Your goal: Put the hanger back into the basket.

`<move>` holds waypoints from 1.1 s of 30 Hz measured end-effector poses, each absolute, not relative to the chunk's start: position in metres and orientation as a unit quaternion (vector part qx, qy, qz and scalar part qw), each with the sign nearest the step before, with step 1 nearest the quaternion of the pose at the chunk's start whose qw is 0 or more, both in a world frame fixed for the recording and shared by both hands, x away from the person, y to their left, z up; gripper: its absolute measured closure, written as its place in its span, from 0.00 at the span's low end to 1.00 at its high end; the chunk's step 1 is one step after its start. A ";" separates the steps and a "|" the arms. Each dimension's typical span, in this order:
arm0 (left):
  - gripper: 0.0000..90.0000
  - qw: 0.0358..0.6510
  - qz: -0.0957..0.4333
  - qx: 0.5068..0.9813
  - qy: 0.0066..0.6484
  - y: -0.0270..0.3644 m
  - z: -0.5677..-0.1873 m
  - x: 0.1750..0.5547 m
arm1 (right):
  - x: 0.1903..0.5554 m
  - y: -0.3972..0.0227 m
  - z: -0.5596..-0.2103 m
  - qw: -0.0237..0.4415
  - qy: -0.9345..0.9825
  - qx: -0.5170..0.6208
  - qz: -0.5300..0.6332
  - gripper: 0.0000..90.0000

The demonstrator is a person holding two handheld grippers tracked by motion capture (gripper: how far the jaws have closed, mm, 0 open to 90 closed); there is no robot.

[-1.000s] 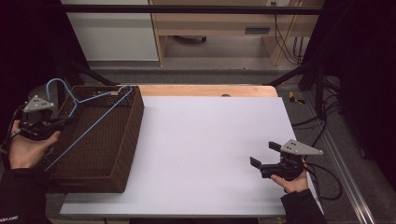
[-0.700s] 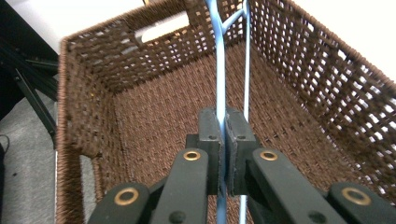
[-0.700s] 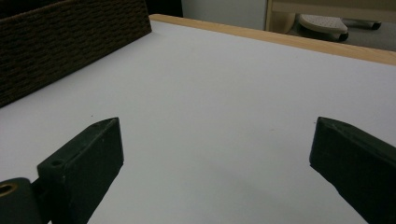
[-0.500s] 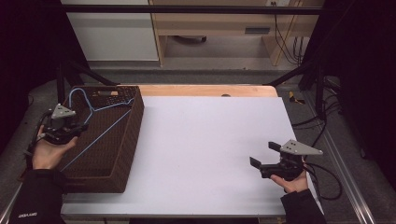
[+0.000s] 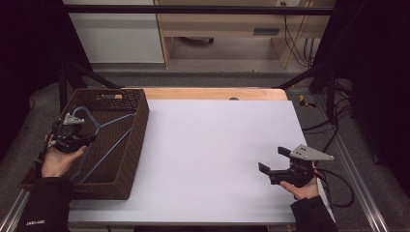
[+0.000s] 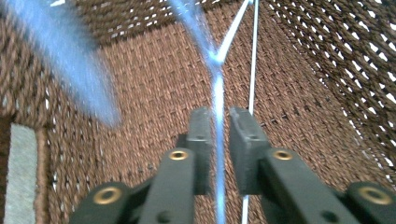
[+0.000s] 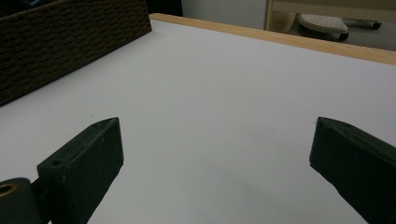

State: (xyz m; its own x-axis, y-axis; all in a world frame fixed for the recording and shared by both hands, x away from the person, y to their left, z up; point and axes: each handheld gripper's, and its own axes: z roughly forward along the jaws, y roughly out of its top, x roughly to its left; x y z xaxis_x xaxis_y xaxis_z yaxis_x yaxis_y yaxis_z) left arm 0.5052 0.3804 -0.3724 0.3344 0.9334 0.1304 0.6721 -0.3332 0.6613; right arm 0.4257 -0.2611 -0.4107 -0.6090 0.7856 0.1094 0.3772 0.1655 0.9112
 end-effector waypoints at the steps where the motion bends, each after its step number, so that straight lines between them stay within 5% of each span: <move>1: 0.83 0.255 0.261 0.771 0.523 0.383 -0.371 0.503 | 0.426 -0.261 -0.411 0.199 0.737 0.395 0.511 0.04; 15: 0.50 0.427 0.250 0.733 0.466 0.364 -0.339 0.458 | 0.425 -0.262 -0.410 0.201 0.732 0.399 0.514 0.03; 33: 0.11 0.487 0.244 0.734 0.405 0.289 -0.346 0.428 | 0.424 -0.264 -0.408 0.203 0.725 0.402 0.521 0.03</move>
State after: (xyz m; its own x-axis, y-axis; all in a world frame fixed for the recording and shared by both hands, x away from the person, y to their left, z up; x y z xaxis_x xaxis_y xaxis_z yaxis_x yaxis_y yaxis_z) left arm 0.4278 0.2889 -0.3455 0.5529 0.8325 -0.0354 0.3565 -0.1980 0.9131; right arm 0.4242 -0.2642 -0.4078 -0.5938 0.7949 0.1247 0.3715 0.1334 0.9188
